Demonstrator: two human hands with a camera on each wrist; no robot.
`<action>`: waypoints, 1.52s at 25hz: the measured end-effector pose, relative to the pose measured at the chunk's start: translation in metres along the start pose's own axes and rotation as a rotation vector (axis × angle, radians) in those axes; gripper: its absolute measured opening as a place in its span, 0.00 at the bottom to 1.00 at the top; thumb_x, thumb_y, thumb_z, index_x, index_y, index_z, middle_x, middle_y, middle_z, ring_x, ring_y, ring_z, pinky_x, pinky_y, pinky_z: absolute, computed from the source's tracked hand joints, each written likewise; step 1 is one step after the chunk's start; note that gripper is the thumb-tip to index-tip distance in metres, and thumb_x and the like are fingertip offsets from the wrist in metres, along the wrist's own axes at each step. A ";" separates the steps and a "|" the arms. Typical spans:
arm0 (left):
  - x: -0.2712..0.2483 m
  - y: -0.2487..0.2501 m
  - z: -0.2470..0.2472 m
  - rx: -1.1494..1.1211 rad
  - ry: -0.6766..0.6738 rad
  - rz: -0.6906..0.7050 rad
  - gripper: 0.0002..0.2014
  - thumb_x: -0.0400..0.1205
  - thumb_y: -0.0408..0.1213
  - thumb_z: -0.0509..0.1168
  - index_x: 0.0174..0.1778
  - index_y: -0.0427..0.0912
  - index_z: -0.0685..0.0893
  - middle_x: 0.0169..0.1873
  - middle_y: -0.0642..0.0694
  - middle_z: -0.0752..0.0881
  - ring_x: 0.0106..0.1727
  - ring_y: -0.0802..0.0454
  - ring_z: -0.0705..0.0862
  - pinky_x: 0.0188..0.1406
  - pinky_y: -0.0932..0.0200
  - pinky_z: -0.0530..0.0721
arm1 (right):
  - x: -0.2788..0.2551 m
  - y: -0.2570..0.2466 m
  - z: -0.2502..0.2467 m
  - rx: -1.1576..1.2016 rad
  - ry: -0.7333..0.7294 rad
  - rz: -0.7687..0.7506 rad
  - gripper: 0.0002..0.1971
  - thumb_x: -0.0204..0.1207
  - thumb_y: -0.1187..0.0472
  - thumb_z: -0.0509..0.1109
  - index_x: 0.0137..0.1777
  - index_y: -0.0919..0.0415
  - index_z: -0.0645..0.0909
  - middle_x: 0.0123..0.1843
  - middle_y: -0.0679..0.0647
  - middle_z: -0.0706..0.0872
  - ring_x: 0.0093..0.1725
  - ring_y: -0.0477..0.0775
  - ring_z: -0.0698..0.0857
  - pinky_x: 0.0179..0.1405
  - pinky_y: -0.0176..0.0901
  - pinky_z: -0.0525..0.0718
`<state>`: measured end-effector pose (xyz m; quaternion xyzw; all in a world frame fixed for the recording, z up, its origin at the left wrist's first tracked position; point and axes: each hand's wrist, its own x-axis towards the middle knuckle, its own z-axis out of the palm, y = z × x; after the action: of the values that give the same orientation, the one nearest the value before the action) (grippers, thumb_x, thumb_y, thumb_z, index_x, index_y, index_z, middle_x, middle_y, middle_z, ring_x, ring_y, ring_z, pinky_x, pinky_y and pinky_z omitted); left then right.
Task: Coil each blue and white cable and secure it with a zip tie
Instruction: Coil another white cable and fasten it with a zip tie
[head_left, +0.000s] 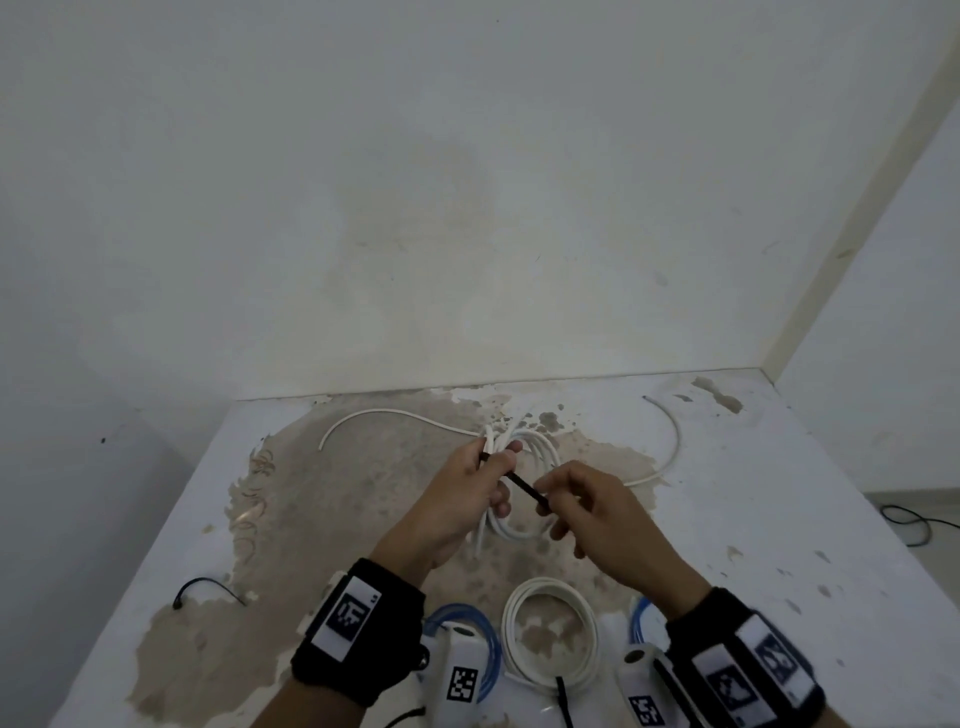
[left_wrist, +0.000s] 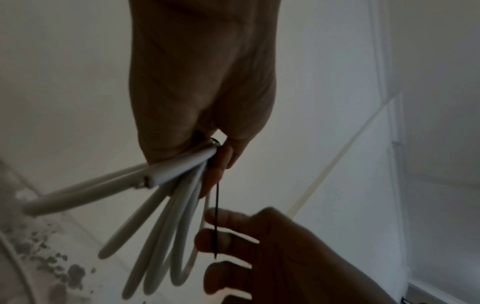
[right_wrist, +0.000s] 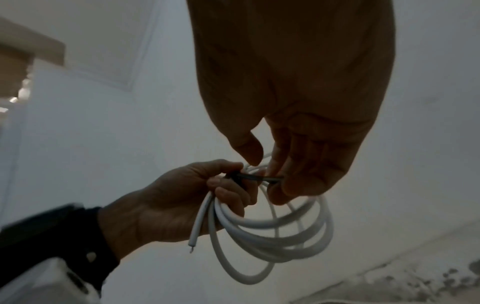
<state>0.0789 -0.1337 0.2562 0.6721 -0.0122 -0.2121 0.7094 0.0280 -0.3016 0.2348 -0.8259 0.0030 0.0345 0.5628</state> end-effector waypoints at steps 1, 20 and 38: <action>0.000 -0.001 0.002 0.037 -0.019 0.001 0.12 0.88 0.34 0.59 0.64 0.34 0.79 0.31 0.49 0.71 0.24 0.57 0.68 0.26 0.60 0.72 | 0.000 0.000 0.003 -0.074 -0.021 -0.050 0.08 0.87 0.61 0.62 0.50 0.56 0.84 0.40 0.52 0.90 0.31 0.46 0.85 0.29 0.34 0.79; -0.018 -0.002 -0.022 0.322 -0.264 0.165 0.14 0.85 0.35 0.64 0.64 0.30 0.79 0.32 0.52 0.85 0.28 0.53 0.81 0.34 0.61 0.81 | -0.020 -0.007 -0.010 0.003 -0.244 -0.203 0.15 0.89 0.62 0.61 0.38 0.54 0.77 0.26 0.46 0.72 0.25 0.46 0.69 0.28 0.37 0.69; 0.030 -0.052 0.072 0.764 -0.435 0.275 0.19 0.83 0.50 0.67 0.67 0.48 0.77 0.47 0.47 0.89 0.39 0.51 0.90 0.45 0.47 0.89 | -0.062 0.060 -0.075 -0.071 -0.066 0.124 0.23 0.86 0.39 0.56 0.49 0.52 0.89 0.43 0.49 0.92 0.43 0.44 0.88 0.52 0.47 0.87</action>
<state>0.0697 -0.2122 0.2054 0.8174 -0.3272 -0.2326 0.4132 -0.0326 -0.3957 0.2099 -0.8420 0.0346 0.0964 0.5297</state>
